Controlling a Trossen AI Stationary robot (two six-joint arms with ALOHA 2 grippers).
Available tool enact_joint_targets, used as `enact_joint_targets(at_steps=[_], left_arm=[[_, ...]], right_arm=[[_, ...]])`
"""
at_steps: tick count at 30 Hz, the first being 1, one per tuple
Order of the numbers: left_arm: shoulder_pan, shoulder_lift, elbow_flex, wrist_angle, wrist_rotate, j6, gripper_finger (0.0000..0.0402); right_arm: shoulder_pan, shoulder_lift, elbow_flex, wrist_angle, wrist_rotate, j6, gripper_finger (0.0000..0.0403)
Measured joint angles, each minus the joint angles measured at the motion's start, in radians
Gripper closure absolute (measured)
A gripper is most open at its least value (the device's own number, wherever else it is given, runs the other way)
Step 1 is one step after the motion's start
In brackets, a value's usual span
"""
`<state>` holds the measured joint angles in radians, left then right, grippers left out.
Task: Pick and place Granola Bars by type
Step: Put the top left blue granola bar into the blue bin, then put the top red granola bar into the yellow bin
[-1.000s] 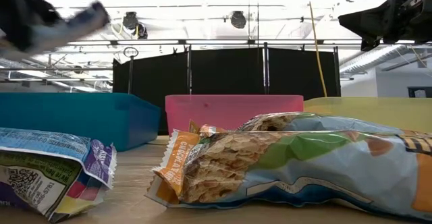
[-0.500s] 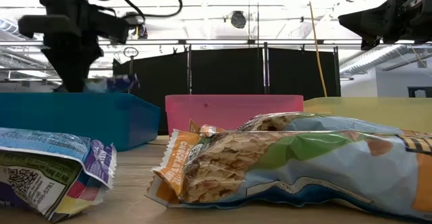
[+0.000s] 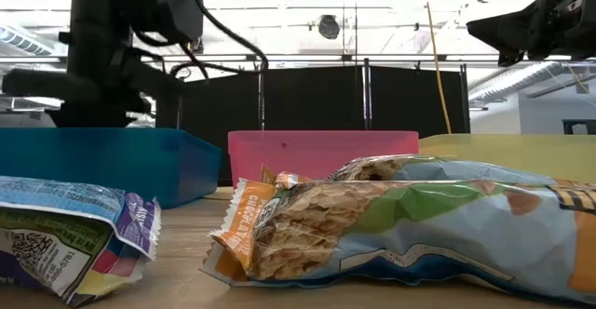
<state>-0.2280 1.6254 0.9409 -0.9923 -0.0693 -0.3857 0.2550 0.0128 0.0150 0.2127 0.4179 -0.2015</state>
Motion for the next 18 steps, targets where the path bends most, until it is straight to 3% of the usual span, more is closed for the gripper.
enact_joint_targets(at_steps=[4, 10, 14, 18], left_arm=[[0.005, 0.017, 0.0, -0.001, 0.008, -0.016, 0.0325], [0.004, 0.017, 0.044, -0.12, 0.035, -0.009, 0.022], [0.005, 0.017, 0.184, -0.395, -0.016, -0.038, 0.0148], [-0.02, 0.016, 0.385, -0.585, 0.028, -0.159, 0.0096]], right_arm=[[0.0, 0.0, 0.0, -0.001, 0.0, -0.001, 0.0403], [0.0, 0.0, 0.0, -0.008, 0.0, -0.012, 0.0403], [0.0, 0.0, 0.0, -0.008, 0.0, -0.024, 0.0403], [0.0, 0.0, 0.0, -0.007, 0.0, -0.024, 0.0403]])
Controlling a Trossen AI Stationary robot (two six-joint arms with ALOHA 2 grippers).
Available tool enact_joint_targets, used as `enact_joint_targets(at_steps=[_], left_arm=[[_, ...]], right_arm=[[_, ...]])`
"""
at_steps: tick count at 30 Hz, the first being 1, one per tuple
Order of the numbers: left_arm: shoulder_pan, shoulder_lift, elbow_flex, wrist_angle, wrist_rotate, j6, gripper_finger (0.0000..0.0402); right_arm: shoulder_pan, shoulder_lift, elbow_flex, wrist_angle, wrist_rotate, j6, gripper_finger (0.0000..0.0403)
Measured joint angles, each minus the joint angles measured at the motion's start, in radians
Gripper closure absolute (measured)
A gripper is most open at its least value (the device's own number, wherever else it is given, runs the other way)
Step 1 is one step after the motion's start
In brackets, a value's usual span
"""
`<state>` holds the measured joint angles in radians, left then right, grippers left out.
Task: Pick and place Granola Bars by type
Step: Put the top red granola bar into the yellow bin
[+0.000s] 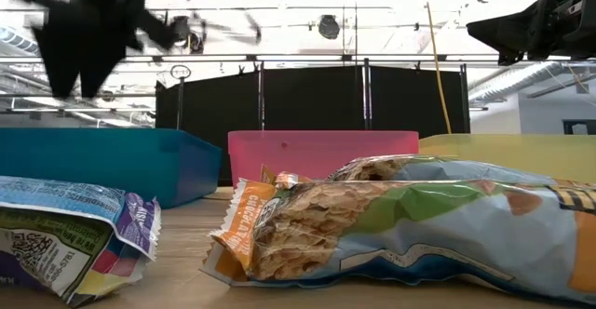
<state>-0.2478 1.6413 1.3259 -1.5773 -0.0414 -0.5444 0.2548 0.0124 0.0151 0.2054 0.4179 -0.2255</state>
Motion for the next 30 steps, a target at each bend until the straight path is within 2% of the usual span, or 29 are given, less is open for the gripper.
enact_joint_targets(at_steps=[5, 10, 13, 16, 19, 24, 30], left_arm=[[-0.137, -0.022, 0.135, 0.068, 0.015, -0.258, 0.0075], [-0.343, -0.019, 0.141, 0.158, 0.015, -0.488, 0.009], [-0.452, -0.018, 0.14, 0.27, -0.022, -0.613, 0.0099], [-0.525, 0.002, 0.14, 0.383, -0.095, -0.663, 0.0106], [-0.56, 0.025, 0.14, 0.366, -0.157, -0.672, 0.0119], [-0.598, 0.059, 0.14, 0.338, -0.178, -0.633, 0.0177], [-0.606, 0.107, 0.14, 0.374, -0.175, -0.583, 0.0295]], right_arm=[[0.0, 0.0, 0.0, 0.0, 0.0, -0.008, 0.0403], [0.0, 0.0, 0.0, 0.003, 0.0, -0.007, 0.0403], [0.0, 0.0, 0.0, 0.002, 0.0, -0.006, 0.0403], [0.0, 0.0, 0.0, 0.003, -0.001, -0.006, 0.0403], [0.0, 0.0, 0.0, 0.004, -0.001, -0.004, 0.0403], [0.0, 0.0, 0.0, 0.007, -0.001, -0.004, 0.0403], [0.0, 0.0, 0.0, 0.008, -0.001, -0.022, 0.0403]])
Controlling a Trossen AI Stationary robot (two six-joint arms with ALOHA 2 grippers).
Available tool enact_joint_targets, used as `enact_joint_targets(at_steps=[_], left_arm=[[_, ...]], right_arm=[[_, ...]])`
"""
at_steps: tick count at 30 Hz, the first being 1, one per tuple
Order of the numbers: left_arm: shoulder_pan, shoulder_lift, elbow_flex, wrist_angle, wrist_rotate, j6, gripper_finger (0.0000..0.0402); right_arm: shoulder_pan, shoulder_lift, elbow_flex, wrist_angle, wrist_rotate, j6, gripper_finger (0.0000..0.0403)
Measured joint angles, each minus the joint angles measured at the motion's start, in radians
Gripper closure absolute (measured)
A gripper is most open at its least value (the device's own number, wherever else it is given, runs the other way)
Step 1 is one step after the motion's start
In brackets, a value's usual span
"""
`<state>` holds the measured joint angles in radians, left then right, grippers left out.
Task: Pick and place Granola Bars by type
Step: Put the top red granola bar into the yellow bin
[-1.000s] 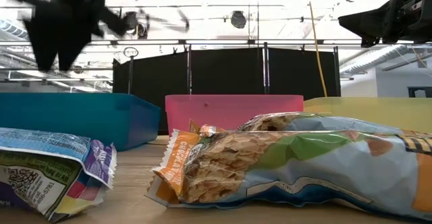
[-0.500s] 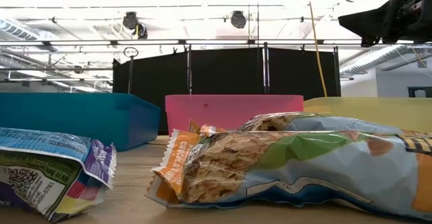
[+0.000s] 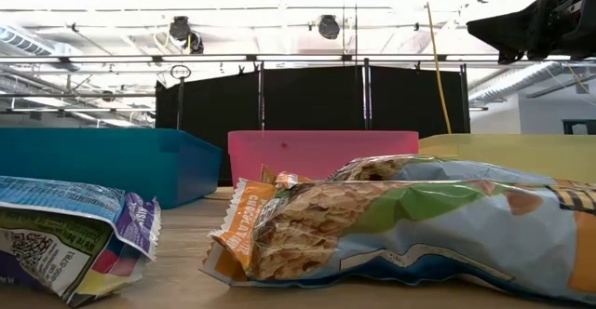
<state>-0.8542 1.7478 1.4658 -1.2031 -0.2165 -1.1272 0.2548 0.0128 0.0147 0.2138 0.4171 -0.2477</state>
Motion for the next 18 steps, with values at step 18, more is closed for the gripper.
enact_joint_targets(at_steps=[18], left_arm=[[-0.085, -0.467, -0.534, 0.842, -0.484, 0.806, 0.0398]], right_arm=[[0.0, 0.0, 0.0, 0.072, -0.003, -0.05, 0.0403]])
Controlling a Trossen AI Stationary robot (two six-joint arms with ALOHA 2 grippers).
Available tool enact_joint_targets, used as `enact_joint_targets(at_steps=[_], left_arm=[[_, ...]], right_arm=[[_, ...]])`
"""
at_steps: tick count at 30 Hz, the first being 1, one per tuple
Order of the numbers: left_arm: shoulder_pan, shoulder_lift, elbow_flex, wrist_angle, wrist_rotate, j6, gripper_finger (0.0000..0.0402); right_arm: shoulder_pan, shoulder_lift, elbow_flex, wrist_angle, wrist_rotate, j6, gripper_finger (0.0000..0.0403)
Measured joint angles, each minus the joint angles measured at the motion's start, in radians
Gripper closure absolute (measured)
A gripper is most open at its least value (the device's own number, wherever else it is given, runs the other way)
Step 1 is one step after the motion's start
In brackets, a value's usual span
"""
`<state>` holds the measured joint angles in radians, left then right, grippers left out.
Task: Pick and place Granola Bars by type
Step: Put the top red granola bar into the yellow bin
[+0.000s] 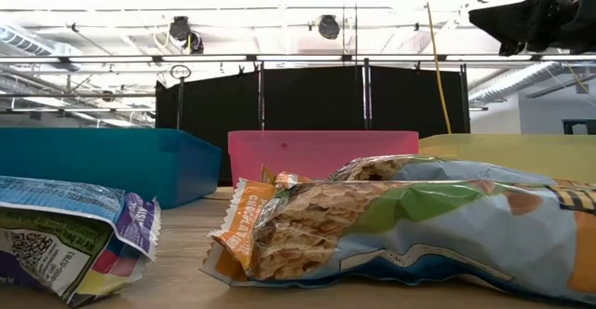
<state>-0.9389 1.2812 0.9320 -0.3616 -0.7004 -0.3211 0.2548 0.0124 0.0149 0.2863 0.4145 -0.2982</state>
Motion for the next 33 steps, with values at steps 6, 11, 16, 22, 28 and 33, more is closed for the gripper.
enact_joint_targets(at_steps=[6, 11, 16, 22, 28, 33], left_arm=[[0.07, -0.278, -0.479, 0.529, 0.063, 0.163, 0.0398], [0.129, -0.426, -0.698, 0.758, 0.097, 0.267, 0.0399], [0.18, -0.507, -0.741, 0.788, 0.096, 0.367, 0.0396], [0.239, -0.525, -0.729, 0.811, 0.071, 0.566, 0.0375], [0.297, -0.523, -0.73, 0.853, 0.07, 0.635, 0.0372], [0.332, -0.523, -0.729, 0.889, 0.07, 0.599, 0.0372]], right_arm=[[0.0, 0.0, 0.0, 0.004, 0.0, -0.037, 0.0403], [0.0, 0.002, 0.006, 0.05, 0.001, -0.087, 0.0403], [0.005, 0.117, 0.121, -0.006, 0.143, -0.163, 0.0403], [0.059, 0.52, 0.458, -0.187, 0.221, -0.139, 0.0403], [0.161, 1.044, 0.907, -0.588, 0.364, 0.0, 0.0403], [0.246, 1.4, 1.248, -1.071, 0.348, 0.308, 0.0403]])
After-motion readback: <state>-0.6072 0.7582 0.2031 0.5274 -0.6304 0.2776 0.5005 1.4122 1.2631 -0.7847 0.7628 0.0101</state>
